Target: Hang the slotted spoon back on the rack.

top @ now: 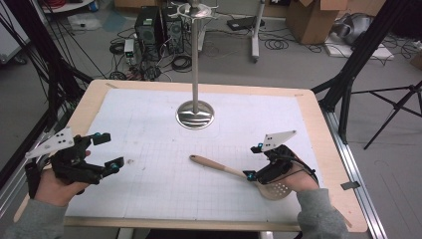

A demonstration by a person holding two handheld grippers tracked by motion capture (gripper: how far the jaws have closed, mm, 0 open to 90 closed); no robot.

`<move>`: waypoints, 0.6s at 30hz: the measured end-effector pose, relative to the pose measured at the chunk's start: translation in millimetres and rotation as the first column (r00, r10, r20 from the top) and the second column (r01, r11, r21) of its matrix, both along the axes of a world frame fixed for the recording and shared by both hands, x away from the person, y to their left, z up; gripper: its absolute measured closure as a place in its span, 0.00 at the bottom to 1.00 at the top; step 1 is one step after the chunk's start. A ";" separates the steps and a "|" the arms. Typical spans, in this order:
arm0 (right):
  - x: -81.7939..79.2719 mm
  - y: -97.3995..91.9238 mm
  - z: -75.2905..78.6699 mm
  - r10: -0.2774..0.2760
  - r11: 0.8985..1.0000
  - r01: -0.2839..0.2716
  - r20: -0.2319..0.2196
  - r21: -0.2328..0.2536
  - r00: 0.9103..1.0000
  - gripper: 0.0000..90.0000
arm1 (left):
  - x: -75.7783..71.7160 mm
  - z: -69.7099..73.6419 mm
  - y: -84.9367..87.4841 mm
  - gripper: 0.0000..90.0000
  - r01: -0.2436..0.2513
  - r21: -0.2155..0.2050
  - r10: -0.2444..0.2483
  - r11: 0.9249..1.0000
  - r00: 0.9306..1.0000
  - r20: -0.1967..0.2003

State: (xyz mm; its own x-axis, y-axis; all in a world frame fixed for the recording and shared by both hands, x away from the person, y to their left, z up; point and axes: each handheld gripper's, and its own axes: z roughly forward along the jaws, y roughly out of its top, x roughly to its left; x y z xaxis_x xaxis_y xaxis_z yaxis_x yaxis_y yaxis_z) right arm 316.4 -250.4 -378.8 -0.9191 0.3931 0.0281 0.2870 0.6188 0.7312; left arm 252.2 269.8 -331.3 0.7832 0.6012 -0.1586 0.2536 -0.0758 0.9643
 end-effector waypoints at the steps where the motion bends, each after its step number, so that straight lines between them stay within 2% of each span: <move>1: 0.1 0.7 -0.8 0.003 1.000 -0.003 -0.002 -0.006 1.000 0.14 | 0.1 -0.4 0.0 0.02 -0.002 -0.003 0.002 1.000 1.000 -0.002; 18: 2.7 10.2 -11.6 0.014 0.995 -0.016 -0.019 -0.099 1.000 0.15 | -0.1 -1.8 -0.3 0.02 -0.005 0.002 0.005 1.000 1.000 -0.007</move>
State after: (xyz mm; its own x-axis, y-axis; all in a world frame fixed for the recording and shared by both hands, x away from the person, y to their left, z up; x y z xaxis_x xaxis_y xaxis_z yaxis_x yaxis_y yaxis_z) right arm 319.1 -240.3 -390.4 -0.9247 0.3807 0.0067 0.2898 0.6923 0.6609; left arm 252.1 269.5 -333.1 0.7791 0.6054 -0.1629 0.2605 -0.0763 0.9625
